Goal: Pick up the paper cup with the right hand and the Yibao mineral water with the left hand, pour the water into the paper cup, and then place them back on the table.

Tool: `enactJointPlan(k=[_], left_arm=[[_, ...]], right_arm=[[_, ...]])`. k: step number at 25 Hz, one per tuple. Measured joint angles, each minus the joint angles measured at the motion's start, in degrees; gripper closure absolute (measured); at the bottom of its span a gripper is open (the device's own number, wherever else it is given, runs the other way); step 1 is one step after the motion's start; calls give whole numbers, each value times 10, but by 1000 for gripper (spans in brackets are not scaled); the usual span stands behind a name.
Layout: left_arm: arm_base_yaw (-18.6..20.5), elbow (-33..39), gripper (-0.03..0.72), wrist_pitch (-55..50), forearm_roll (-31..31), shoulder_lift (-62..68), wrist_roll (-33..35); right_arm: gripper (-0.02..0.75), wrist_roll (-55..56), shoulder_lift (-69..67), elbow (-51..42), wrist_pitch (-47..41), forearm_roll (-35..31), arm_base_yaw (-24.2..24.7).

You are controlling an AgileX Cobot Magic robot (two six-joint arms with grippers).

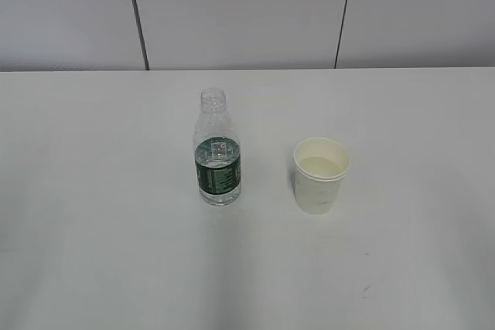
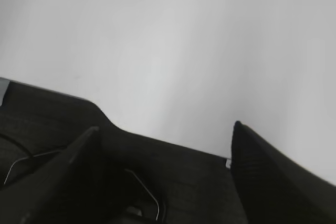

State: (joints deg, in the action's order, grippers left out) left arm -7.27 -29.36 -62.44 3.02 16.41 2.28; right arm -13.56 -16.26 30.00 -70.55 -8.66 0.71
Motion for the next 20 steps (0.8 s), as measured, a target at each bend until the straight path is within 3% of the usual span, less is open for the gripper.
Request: enactJointPlan(k=[11, 20], left_arm=[[0, 0, 156, -9, 0, -166, 0], [0, -1, 156, -11, 0, -174, 0]], right_arm=[[152, 26, 167, -20, 35, 4, 0], [152, 41, 173, -21, 38, 13, 0]])
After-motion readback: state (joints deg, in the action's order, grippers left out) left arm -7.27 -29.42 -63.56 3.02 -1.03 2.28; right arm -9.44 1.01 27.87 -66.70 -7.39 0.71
